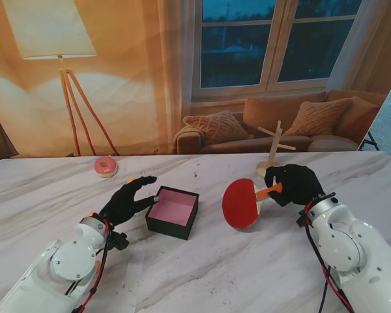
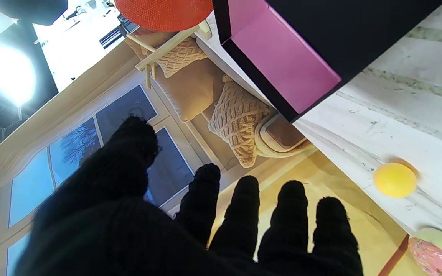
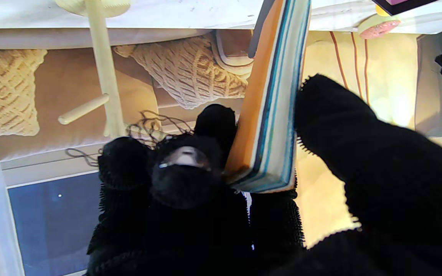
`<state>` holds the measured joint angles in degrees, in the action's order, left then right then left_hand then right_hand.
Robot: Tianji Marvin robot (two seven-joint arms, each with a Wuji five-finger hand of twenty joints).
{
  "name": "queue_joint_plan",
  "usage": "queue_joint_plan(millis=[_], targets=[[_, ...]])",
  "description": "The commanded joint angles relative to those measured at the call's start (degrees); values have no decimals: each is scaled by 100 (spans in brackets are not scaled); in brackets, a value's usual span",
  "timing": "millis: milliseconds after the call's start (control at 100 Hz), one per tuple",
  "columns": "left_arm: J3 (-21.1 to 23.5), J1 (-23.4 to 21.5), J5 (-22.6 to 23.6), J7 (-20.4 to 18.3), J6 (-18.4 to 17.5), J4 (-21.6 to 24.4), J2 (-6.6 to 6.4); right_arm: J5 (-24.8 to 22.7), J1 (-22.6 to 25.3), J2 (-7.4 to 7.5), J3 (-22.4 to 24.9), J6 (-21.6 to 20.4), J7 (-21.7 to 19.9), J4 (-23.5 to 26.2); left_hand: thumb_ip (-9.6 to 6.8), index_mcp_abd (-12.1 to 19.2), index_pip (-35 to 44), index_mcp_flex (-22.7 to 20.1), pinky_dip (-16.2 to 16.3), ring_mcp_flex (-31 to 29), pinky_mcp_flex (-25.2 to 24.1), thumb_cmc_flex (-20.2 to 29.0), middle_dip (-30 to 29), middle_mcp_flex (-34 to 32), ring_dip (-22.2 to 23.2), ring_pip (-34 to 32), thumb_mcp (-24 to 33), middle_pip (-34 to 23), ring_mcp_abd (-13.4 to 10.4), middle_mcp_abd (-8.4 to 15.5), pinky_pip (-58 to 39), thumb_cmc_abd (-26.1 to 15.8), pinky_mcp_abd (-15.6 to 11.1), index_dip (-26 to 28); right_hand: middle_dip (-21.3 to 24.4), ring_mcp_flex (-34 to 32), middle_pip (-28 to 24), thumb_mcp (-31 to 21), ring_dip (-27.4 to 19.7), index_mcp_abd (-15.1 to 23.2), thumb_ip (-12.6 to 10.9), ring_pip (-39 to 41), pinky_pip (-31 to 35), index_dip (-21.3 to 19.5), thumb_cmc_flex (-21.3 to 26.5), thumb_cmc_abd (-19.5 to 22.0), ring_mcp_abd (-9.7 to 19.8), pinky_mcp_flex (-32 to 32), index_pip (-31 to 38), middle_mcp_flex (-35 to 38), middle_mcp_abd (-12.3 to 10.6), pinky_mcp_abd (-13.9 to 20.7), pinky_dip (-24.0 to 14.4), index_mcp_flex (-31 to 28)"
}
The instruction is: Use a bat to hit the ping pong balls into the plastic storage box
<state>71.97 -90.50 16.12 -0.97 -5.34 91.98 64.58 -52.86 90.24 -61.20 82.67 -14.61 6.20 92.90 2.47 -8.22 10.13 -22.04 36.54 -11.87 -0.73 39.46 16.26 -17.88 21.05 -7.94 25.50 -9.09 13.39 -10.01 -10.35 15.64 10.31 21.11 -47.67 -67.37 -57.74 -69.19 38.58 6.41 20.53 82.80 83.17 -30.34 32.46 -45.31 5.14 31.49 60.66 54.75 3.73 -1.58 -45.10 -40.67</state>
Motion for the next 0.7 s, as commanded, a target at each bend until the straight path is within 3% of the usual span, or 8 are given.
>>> queue_joint_plan(millis=[0,500,690], targets=[[8,-27,-22,-57,-4,-3,30,17,-31,-49,-74,14,-37,88,20,39,-30,-112,51,209,-83,81,77,-42,59,-29,-169,98,10,-41,32,-123,-135,13,-91,-242,-332,-369,44,281,-274,286,239,-30,356,348,617,31,473,138,196,14,-54,-412],[19,-37,-50,-17,6,4,41,318,-100,-95,-480,159,-83,243,20,20,-33,-155,26,223,-83,122,76,-56,58,-39,-224,97,15,-62,43,-151,-160,5,-253,-451,-508,-368,-42,315,-288,353,490,57,121,222,806,290,423,254,56,38,-21,-428],[20,-36,-57,-23,7,2,41,677,-88,-131,-655,515,-243,349,19,18,-29,-175,22,220,-84,124,74,-58,56,-41,-233,101,20,-61,43,-157,-154,6,-167,-584,-313,-301,-162,300,-293,225,515,166,245,201,797,510,371,143,48,-47,92,-445]])
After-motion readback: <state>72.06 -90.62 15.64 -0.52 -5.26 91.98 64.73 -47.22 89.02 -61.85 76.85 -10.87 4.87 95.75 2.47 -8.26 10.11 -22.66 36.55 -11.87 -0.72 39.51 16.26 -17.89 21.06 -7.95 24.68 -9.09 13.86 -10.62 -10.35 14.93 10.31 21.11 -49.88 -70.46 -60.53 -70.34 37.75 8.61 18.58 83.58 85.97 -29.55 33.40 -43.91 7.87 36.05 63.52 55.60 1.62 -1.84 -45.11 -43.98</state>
